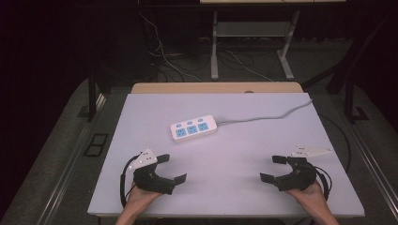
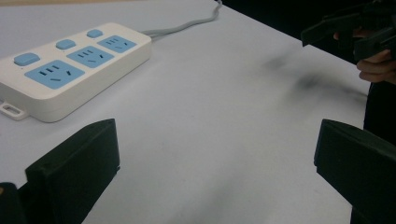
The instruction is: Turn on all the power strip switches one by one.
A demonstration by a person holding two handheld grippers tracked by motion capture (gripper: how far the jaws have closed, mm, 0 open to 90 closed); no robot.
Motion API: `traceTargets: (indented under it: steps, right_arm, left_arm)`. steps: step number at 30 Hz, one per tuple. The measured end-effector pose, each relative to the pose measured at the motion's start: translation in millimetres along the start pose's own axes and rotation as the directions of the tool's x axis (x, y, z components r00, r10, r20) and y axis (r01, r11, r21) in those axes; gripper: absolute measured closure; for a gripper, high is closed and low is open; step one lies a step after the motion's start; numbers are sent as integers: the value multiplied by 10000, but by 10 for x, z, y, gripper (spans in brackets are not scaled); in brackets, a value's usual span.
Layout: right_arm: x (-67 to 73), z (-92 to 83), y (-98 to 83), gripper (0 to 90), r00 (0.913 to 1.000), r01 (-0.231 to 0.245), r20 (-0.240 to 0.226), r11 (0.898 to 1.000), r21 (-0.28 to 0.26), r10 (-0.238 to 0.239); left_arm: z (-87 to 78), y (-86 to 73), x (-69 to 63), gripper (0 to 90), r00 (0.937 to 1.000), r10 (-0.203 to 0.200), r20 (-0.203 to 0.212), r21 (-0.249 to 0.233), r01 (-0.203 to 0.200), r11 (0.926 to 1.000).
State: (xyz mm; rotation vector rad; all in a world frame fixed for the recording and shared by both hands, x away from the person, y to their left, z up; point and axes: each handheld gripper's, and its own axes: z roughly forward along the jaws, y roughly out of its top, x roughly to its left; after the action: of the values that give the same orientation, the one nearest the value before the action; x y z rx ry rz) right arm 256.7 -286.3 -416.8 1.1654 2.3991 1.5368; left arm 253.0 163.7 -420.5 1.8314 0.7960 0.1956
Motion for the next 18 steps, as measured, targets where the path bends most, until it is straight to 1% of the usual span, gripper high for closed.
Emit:
traceTargets:
  steps: [11, 18]
  right_arm:
    - [0, -30, -4, 27, 9999, -65, -79, 9999, -95, 64]
    - [4, -32, -8, 27, 9999, -104, -115, 9999, -43, 104]
  left_arm:
    - [5, -2, 2, 0, 10000, 39, -20, 95, -38, 9999]
    - [-8, -5, 21, 0, 10000, 2, -52, 173, -1, 9998]
